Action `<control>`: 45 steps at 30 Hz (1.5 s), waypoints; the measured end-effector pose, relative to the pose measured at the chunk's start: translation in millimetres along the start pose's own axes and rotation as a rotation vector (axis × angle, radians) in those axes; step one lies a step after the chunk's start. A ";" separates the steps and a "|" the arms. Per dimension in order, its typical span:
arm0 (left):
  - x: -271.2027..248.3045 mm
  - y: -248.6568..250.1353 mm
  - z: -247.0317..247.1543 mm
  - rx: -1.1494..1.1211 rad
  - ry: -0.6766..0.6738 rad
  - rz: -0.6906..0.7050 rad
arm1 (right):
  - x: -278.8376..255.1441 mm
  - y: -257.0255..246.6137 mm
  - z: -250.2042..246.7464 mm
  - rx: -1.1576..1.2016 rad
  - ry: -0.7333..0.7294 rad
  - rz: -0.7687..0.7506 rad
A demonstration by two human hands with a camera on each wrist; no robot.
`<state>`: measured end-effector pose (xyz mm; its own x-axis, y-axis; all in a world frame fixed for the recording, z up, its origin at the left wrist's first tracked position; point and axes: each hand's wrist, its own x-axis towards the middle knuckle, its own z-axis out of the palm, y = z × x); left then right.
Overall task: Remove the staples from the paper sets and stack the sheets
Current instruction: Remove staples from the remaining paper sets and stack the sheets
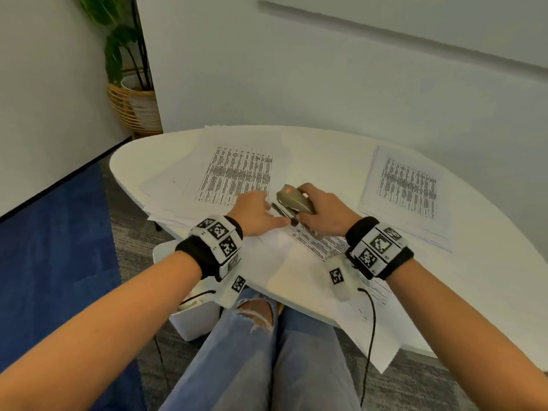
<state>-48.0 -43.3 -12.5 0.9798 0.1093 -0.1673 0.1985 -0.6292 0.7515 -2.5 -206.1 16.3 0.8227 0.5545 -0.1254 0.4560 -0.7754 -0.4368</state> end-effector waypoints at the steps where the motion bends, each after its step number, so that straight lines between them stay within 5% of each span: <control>1: 1.7 2.4 2.5 -0.014 -0.008 -0.005 | -3.6 0.9 -0.3 -0.002 0.005 -0.010; 10: -0.1 -0.1 14.1 -0.447 -0.166 -0.159 | -20.1 9.3 9.2 -0.003 -0.012 -0.063; 14: -2.6 -10.1 6.9 -0.457 -0.200 -0.155 | -22.1 16.1 8.0 -0.065 -0.046 -0.064; 22: -14.2 -50.6 -26.9 -0.741 0.025 -0.185 | -30.2 49.0 2.5 -0.157 0.013 0.152; 26: -31.4 -71.8 -46.9 -0.921 -0.069 -0.307 | -39.9 64.9 5.5 -0.185 -0.043 0.261; 30: -58.6 -106.6 -70.4 -0.801 -0.210 -0.382 | -51.1 79.9 -1.5 -0.102 -0.109 0.358; 34: -74.2 -143.5 -74.1 -0.555 -0.256 -0.560 | -64.8 104.3 -8.8 -0.021 0.040 0.437; 39: -57.2 -190.3 -42.9 -0.579 -0.056 -0.708 | -86.4 133.8 -6.2 -0.202 -0.041 0.517; 45: -30.1 -202.5 -28.0 -0.421 0.242 -0.667 | -108.9 145.3 11.8 -0.183 -0.065 0.440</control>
<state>-117.1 102.3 -141.8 0.6217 0.5508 -0.5569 0.6851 -0.0378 0.7275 -29.8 -375.6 -44.0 0.9308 0.1752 -0.3209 0.1267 -0.9779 -0.1664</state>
